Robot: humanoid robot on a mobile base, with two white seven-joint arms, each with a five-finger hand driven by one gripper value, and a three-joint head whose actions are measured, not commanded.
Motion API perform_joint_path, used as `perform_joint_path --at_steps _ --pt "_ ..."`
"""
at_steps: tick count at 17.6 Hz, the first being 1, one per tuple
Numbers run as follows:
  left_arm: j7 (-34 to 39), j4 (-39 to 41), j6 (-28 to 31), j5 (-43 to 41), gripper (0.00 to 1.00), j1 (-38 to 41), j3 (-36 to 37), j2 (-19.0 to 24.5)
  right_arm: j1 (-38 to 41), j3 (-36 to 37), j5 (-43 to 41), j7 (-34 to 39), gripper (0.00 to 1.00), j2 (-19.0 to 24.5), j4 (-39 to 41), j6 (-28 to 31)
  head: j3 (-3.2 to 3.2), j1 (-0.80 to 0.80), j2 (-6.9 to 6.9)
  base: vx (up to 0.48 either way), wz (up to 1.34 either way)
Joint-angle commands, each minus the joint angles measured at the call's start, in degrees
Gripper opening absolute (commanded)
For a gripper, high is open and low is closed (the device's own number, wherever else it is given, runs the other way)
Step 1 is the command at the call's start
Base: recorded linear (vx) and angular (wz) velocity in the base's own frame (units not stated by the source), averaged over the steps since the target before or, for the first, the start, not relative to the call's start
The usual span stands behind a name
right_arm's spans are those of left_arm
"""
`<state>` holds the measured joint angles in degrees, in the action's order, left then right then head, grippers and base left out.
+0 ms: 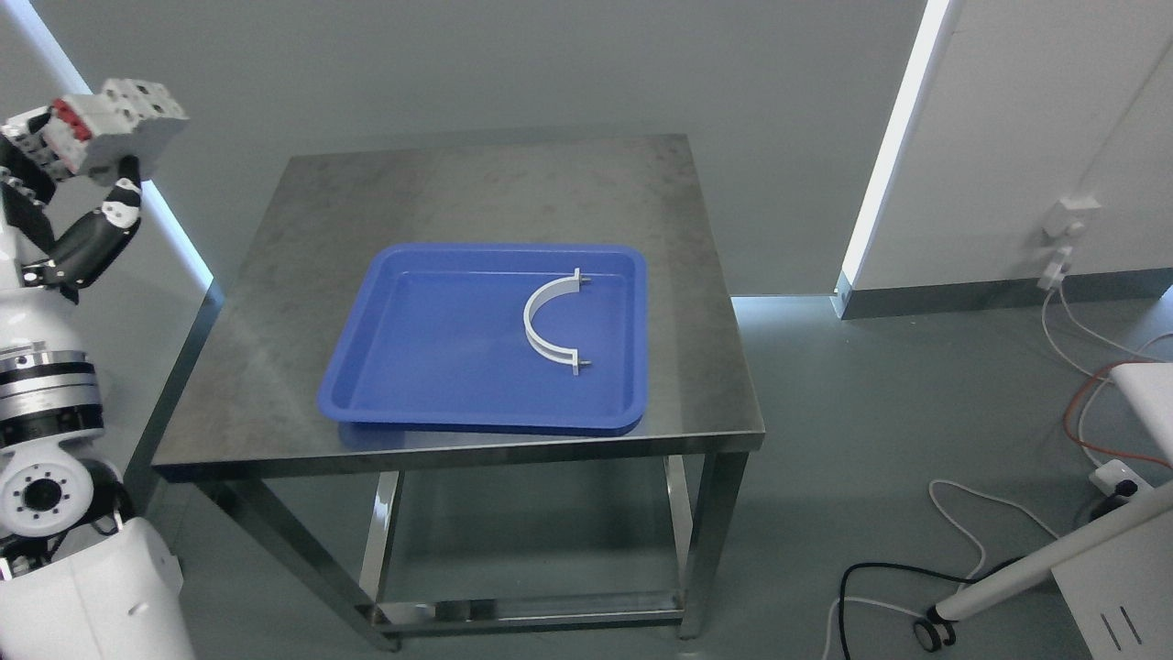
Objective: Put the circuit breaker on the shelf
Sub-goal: 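Carry the breaker in the left hand while turning toward the bin shelf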
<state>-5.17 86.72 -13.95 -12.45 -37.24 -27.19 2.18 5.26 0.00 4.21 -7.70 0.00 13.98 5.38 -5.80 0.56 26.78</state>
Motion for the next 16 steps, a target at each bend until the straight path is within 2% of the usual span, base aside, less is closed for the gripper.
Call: perform_joint_path --at_steps 1,3,7,16 --pt "9.0 4.9 -3.0 1.1 0.09 7.0 9.9 -1.2 0.0 -1.1 0.0 -0.1 1.00 -1.0 0.0 -0.8 0.00 0.00 0.00 -0.220 0.10" --pt "5.7 6.2 -4.8 1.3 0.09 10.8 13.2 -1.2 0.0 -1.1 0.0 -0.1 1.00 -1.0 0.0 -0.8 0.00 0.00 0.00 -0.278 0.09" --pt "-7.4 7.8 -5.8 4.9 0.09 13.2 12.7 -1.2 0.0 -1.1 0.0 -0.1 1.00 -1.0 0.0 -0.8 0.00 0.00 0.00 -0.328 0.08" --pt "-7.7 10.3 -5.6 5.0 0.09 13.3 12.5 -1.2 0.0 -1.1 0.0 0.0 1.00 -1.0 0.0 -0.8 0.00 0.00 0.00 -0.336 0.09"
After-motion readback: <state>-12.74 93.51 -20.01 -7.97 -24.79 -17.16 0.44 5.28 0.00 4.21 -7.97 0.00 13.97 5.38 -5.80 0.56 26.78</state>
